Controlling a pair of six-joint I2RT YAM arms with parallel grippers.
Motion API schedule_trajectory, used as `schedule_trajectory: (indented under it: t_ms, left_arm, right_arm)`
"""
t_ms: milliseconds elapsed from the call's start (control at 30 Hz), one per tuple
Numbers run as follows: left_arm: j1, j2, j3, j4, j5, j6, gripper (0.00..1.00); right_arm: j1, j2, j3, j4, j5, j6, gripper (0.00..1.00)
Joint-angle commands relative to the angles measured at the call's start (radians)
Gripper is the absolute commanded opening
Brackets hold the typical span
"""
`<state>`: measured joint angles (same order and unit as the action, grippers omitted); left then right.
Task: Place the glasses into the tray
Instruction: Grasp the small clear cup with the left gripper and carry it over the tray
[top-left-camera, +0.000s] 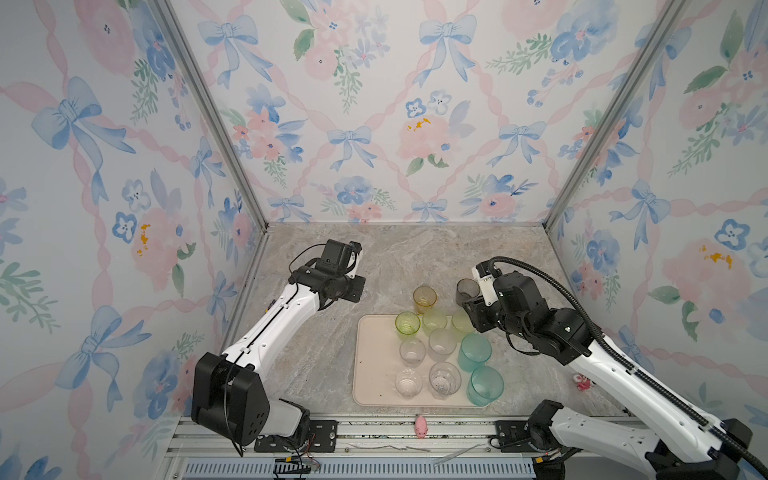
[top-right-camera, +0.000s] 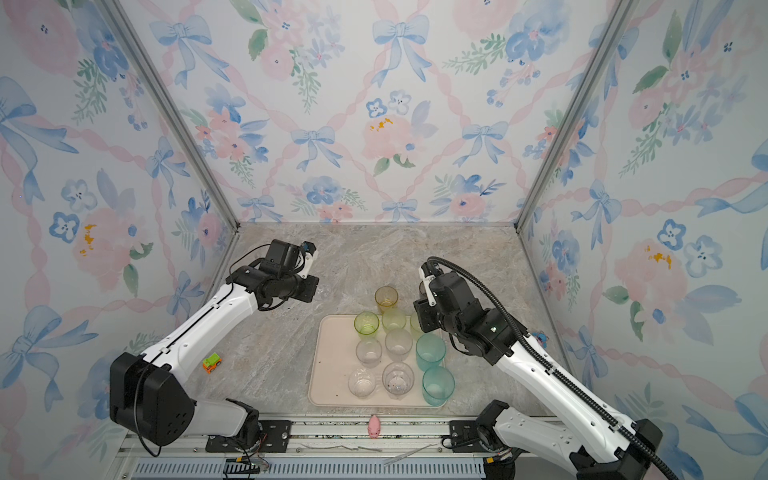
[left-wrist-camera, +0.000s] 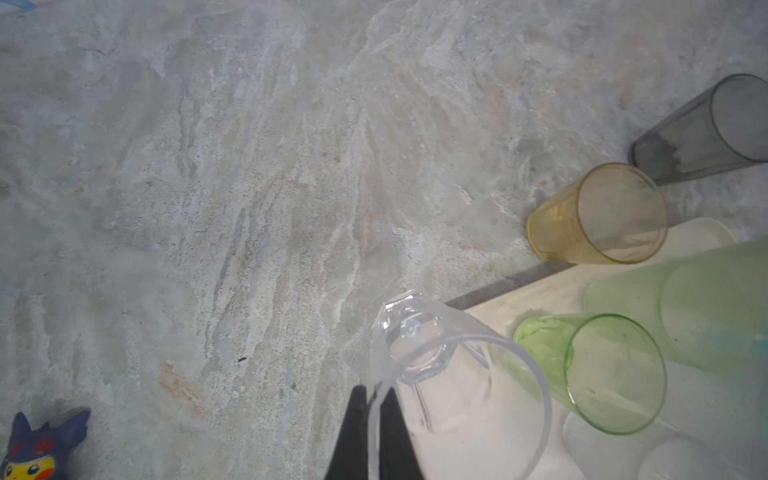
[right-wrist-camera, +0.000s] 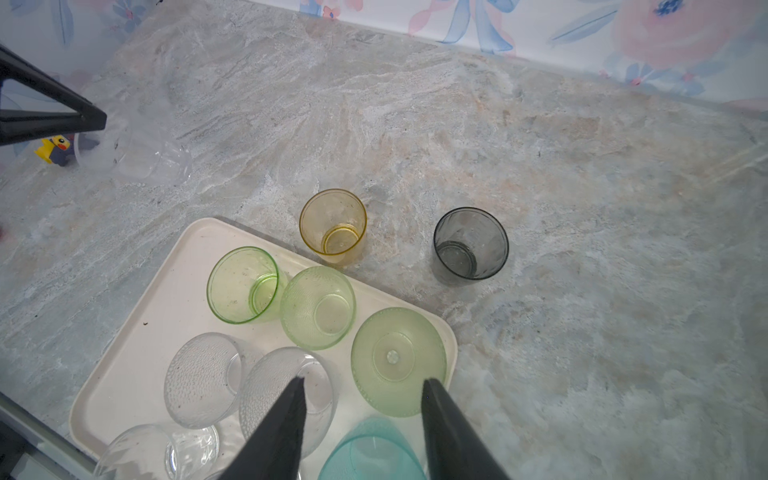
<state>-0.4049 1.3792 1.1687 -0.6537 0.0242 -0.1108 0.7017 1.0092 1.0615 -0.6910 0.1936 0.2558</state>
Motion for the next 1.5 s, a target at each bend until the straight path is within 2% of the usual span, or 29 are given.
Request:
schedule_trajectory:
  t_ms: [0,333,567,833,1467]
  left_arm:
    - [-0.06,-0.047,-0.05,-0.041,0.028,-0.033,0.03]
    - [-0.168,-0.129,-0.189,-0.064,0.03,-0.127,0.03]
    - [-0.276,-0.098,-0.208,-0.062,0.019,-0.177,0.03]
    - [-0.318,-0.047,-0.217,-0.062,-0.003,-0.197,0.03]
    - [-0.35,0.038,-0.225,-0.06,-0.019,-0.22,0.03]
  right_arm:
    - [-0.019,-0.022,-0.003,-0.007,-0.014,0.018,0.49]
    - [-0.042,-0.047,-0.006,-0.013,-0.019,0.022,0.49]
    - [-0.069,-0.054,-0.008,-0.022,-0.006,0.036,0.49]
    - [-0.083,-0.078,-0.011,-0.036,-0.008,0.035,0.49]
    - [-0.109,-0.098,-0.021,-0.038,-0.02,0.029,0.5]
